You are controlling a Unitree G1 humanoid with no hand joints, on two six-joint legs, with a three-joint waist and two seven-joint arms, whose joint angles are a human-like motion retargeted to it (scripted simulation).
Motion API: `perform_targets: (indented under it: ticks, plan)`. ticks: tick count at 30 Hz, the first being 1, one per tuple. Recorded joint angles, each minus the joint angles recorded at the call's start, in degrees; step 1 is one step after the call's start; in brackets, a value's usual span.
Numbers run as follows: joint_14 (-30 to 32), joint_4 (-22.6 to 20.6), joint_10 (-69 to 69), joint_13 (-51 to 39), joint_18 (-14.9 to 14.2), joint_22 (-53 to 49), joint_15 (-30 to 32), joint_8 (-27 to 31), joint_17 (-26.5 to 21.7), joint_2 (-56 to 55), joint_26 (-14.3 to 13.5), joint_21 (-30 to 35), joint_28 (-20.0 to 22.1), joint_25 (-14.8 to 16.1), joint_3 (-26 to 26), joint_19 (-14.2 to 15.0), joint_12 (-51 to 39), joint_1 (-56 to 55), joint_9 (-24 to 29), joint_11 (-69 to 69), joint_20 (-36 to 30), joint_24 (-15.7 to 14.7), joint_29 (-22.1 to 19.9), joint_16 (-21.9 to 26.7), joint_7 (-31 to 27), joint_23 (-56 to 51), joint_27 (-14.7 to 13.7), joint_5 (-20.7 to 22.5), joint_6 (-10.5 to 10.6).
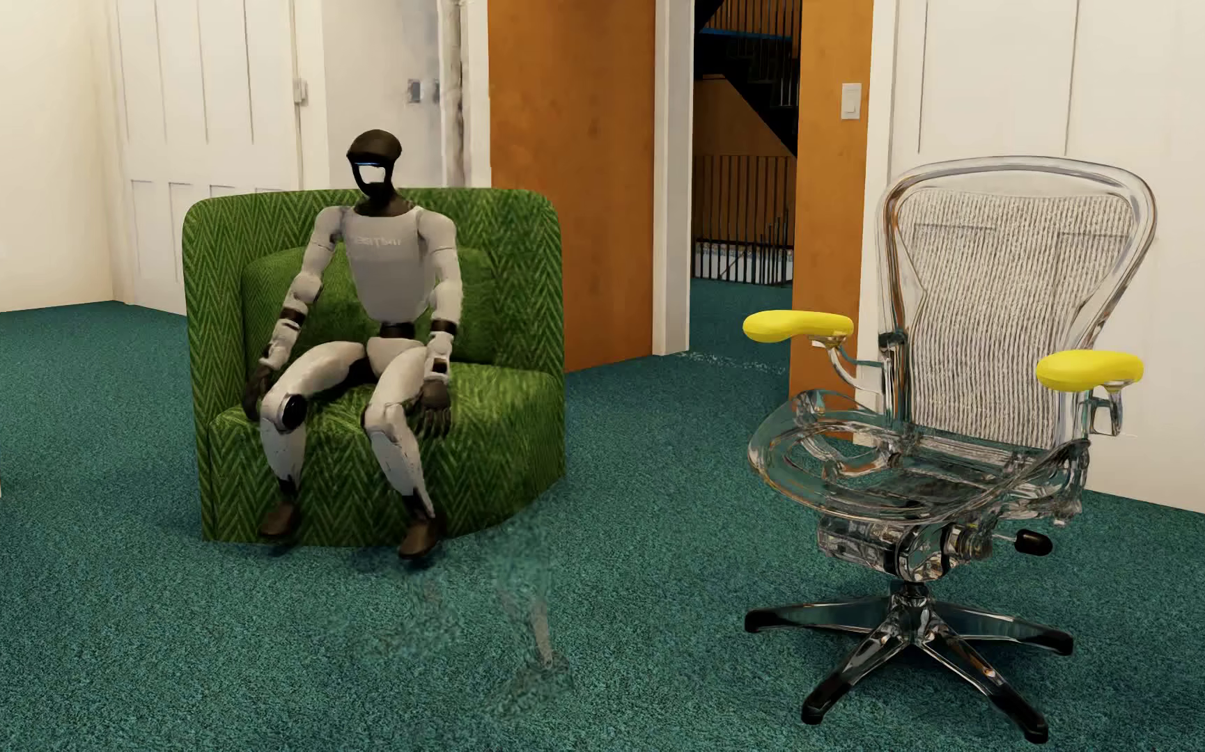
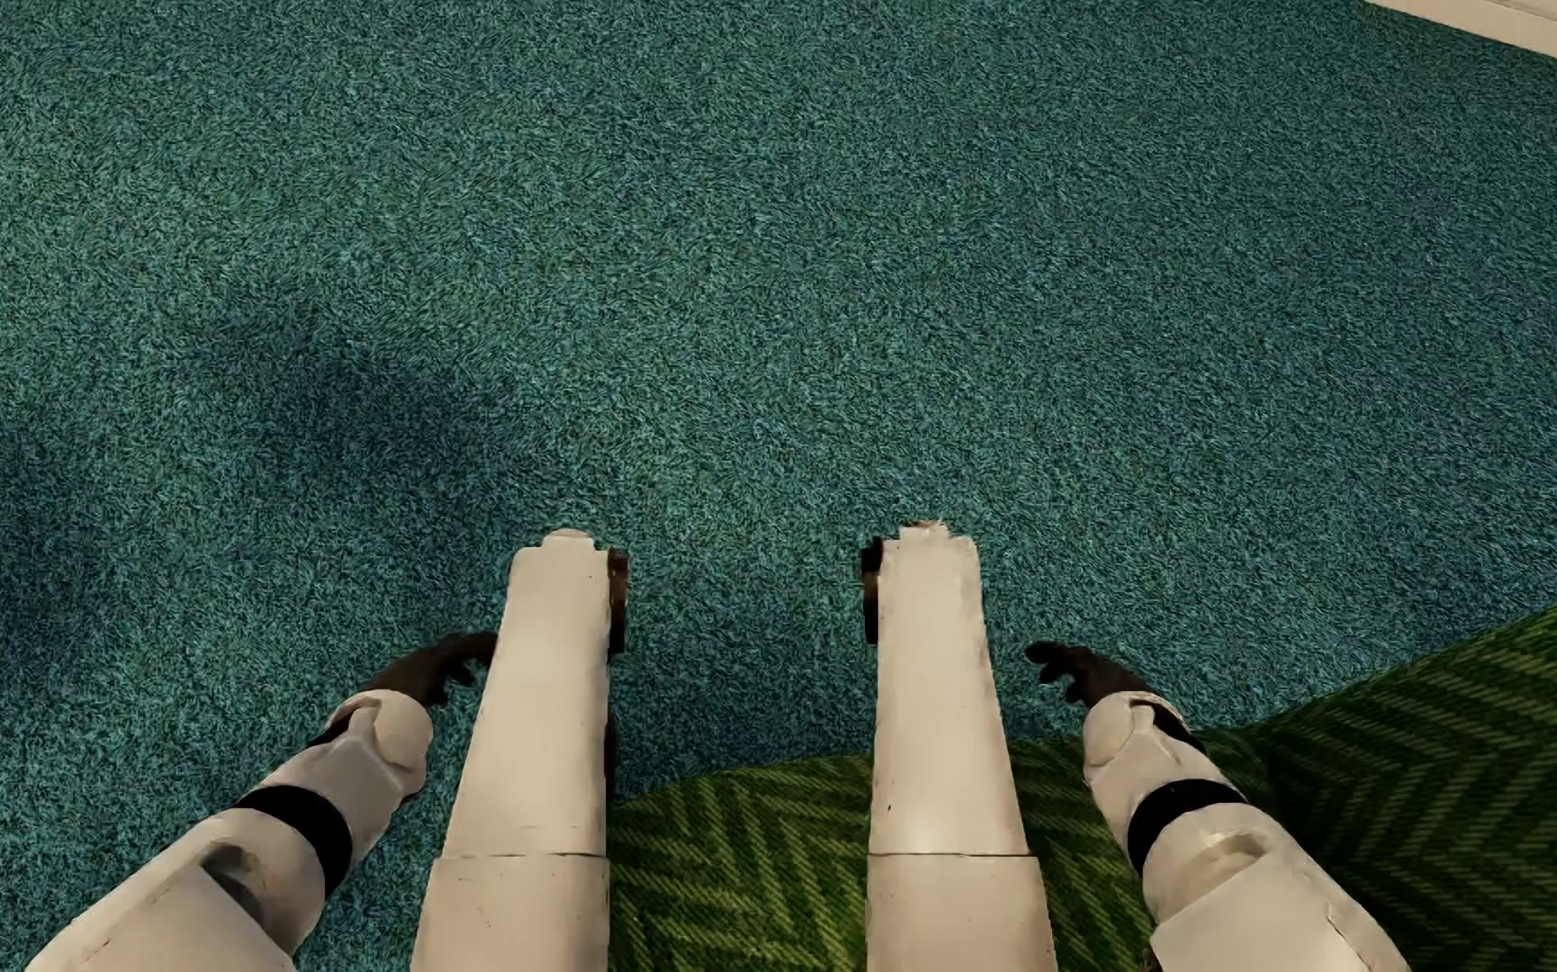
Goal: Stand up from the light green chair
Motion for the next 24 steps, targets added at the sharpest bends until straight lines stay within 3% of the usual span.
perform_targets:
  ticks: [15, 24]
  plan:
    - [-0.09, -0.31, 0.03, -1.66, -0.54, 2.32, -0.06, 0.25, -0.17, -1.67, 0.66, 0.18, -0.65, 0.32, 0.09, -0.18, -2.06, -1.64, 1.44, 0.01, 0.31, -0.78, -0.32, 0.47, -0.17, 1.16, 0.02, 0.63, -0.08]
    - [-2.76, 0.32, -0.13, -8.36, -3.74, 1.51, -1.48, 1.07, -1.43, -9.46, -0.54, 0.16, 0.39, 1.08, 0.27, 0.9, -8.99, -9.22, 6.46, -0.31, 0.66, -0.17, -1.73, 1.62, -1.12, 1.56, -1.42, 0.96, -0.4]
